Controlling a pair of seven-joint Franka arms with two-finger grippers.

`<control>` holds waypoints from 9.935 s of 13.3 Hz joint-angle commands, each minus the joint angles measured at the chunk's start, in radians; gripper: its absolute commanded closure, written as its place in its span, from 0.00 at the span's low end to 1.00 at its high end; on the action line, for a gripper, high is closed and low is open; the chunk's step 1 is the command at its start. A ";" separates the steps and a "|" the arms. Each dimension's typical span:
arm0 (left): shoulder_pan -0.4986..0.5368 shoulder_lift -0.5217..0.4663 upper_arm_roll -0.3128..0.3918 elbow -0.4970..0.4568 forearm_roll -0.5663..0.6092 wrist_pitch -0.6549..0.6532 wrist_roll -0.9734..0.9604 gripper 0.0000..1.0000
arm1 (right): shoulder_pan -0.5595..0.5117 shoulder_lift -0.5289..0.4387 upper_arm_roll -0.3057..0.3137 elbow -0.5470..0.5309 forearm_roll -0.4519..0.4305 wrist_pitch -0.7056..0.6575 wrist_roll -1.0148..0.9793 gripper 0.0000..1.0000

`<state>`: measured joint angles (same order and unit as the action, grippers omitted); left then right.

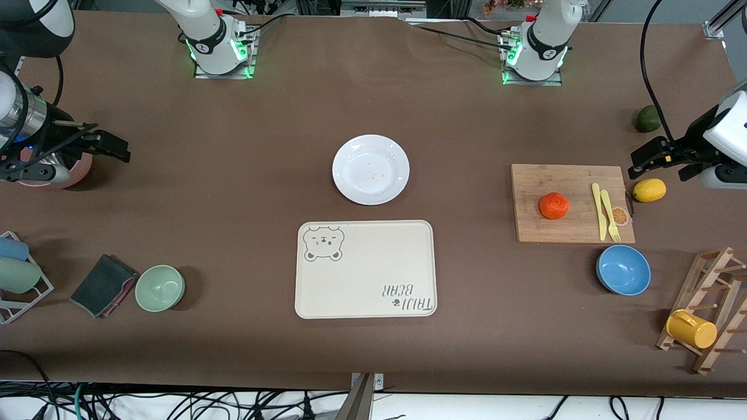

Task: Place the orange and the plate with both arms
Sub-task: 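Move the left gripper over the orange on the cutting board and lower, then close the left gripper on the orange, then lift the orange and carry it over the white plate with the left gripper, then lower the orange onto the plate and open the left gripper, then withdraw the left gripper while the right gripper reaches toward the plate, then move the right gripper to the plate rim and grip it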

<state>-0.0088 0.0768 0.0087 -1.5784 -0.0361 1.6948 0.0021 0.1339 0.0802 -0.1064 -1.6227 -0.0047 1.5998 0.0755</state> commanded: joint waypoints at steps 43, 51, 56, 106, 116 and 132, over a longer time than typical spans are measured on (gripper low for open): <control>0.049 0.282 -0.073 -0.575 0.016 0.692 -0.195 0.00 | -0.002 -0.014 0.001 -0.011 0.014 -0.004 0.001 0.00; 0.069 0.305 -0.075 -0.575 0.015 0.692 -0.189 1.00 | -0.002 -0.014 0.001 -0.012 0.015 -0.006 0.001 0.00; 0.067 0.195 -0.157 -0.537 -0.051 0.573 -0.200 1.00 | -0.002 -0.013 0.001 -0.012 0.015 -0.006 0.001 0.00; 0.245 0.067 -0.480 -0.088 0.185 0.102 -0.490 0.00 | -0.002 -0.013 0.002 -0.011 0.015 -0.008 0.000 0.00; 0.100 0.044 -0.275 0.009 0.176 -0.021 -0.358 0.00 | -0.002 -0.011 0.001 -0.012 0.015 -0.008 -0.005 0.00; -0.122 0.040 0.093 0.048 0.010 -0.139 -0.262 0.00 | 0.018 0.217 0.172 -0.254 0.526 0.252 -0.026 0.00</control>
<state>-0.1576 0.1225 0.0856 -1.5439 0.0161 1.6239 -0.2857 0.1597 0.3371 0.0237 -1.7392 0.4567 1.7268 0.0692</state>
